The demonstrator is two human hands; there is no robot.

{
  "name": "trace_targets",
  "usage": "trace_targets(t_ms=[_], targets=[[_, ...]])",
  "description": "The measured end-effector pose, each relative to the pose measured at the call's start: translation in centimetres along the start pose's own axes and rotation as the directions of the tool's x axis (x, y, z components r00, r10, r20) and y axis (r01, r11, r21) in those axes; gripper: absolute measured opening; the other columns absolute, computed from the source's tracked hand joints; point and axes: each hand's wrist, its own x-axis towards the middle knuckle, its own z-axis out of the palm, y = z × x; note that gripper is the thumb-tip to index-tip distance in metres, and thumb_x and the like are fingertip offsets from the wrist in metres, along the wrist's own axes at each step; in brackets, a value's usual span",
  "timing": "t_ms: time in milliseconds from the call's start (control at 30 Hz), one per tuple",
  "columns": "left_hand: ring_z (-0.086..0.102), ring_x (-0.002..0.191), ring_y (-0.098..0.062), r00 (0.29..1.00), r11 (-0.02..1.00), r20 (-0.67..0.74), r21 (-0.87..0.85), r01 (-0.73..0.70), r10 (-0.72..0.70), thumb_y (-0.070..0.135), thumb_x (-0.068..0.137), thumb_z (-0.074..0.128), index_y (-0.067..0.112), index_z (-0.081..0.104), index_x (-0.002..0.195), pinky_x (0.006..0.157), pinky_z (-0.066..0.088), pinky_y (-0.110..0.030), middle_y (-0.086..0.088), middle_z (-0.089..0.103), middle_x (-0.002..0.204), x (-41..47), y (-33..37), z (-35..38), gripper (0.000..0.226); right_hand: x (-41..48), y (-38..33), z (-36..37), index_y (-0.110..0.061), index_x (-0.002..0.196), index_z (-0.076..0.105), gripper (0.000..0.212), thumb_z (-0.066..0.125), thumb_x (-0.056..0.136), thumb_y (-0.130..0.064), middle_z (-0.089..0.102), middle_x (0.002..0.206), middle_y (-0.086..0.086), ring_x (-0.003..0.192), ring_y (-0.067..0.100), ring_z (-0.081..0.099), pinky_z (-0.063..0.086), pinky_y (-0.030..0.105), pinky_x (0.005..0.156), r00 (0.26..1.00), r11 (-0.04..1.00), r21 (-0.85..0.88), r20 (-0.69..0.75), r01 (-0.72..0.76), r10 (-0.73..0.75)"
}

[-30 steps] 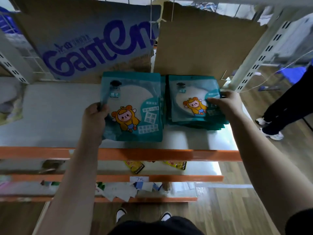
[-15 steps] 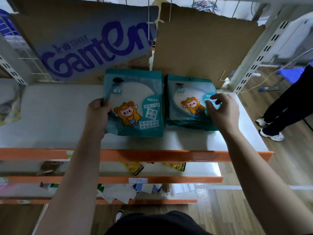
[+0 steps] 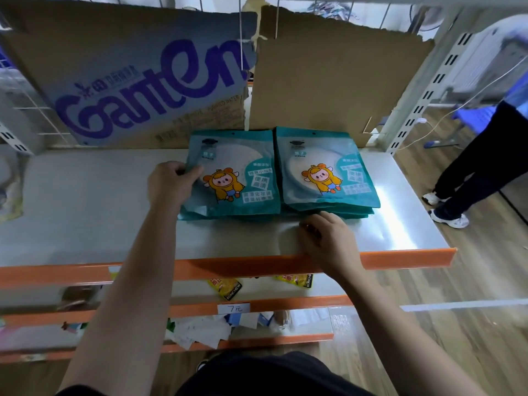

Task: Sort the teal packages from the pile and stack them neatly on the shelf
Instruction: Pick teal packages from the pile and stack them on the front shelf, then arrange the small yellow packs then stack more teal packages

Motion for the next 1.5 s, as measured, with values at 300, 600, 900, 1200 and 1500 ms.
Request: trace_targets(t_ms=[300, 600, 900, 1200, 1500], targets=[[0.061, 0.082, -0.019, 0.993, 0.992, -0.083, 0.102, -0.074, 0.083, 0.04, 0.083, 0.072, 0.013, 0.07, 0.099, 0.071, 0.05, -0.034, -0.005, 0.071, 0.098, 0.9, 0.3, 0.6, 0.032, 0.2, -0.1, 0.2, -0.008, 0.087, 0.069, 0.006, 0.068, 0.084, -0.013, 0.063, 0.084, 0.008, 0.075, 0.026, 0.056, 0.047, 0.033, 0.06, 1.0, 0.999, -0.028, -0.022, 0.015, -0.016], [0.063, 0.095, -0.022, 0.985, 0.988, -0.142, 0.13, -0.081, 0.099, 0.042, 0.089, 0.063, 0.013, 0.063, 0.116, 0.076, 0.051, -0.036, -0.006, 0.067, 0.11, -1.3, -1.4, -0.2, 0.039, 0.3, -0.8, -0.5, -0.012, 0.091, 0.069, 0.008, 0.065, 0.089, -0.018, 0.066, 0.085, -0.001, 0.072, 0.015, 0.058, 0.049, 0.028, 0.059, 1.0, 0.991, 0.132, -0.011, -0.019, 0.021], [0.061, 0.1, -0.033, 0.93, 0.907, -0.191, 0.349, -0.236, 0.315, 0.028, 0.097, 0.053, 0.008, 0.064, 0.114, 0.084, 0.045, -0.042, -0.014, 0.065, 0.11, -5.9, -5.3, -4.9, 0.028, 3.9, -8.1, 1.4, -0.01, 0.099, 0.065, 0.021, 0.053, 0.093, -0.027, 0.064, 0.097, 0.003, 0.088, 0.01, 0.058, 0.05, 0.022, 0.072, 0.964, 0.931, 0.255, -0.013, 0.261, -0.267], [0.057, 0.104, -0.031, 0.92, 0.853, -0.318, 0.521, -0.03, 0.227, 0.035, 0.097, 0.05, 0.019, 0.063, 0.114, 0.089, 0.031, -0.043, -0.005, 0.066, 0.109, -8.0, -13.1, -15.9, 0.027, 5.7, -20.0, 7.9, -0.008, 0.091, 0.07, 0.012, 0.063, 0.085, -0.017, 0.064, 0.092, 0.006, 0.088, 0.022, 0.059, 0.046, 0.027, 0.074, 0.923, 0.879, 0.292, -0.035, 0.377, -0.384], [0.057, 0.109, -0.028, 0.916, 0.819, -0.333, 0.573, 0.01, 0.222, 0.037, 0.098, 0.046, 0.02, 0.063, 0.118, 0.094, 0.029, -0.042, -0.003, 0.064, 0.118, -7.5, -24.2, -30.9, 0.03, 4.5, -37.2, 16.8, -0.009, 0.096, 0.069, 0.013, 0.064, 0.09, -0.019, 0.063, 0.093, 0.004, 0.086, 0.02, 0.057, 0.041, 0.026, 0.072, 0.923, 0.867, 0.351, 0.022, 0.353, -0.385]])
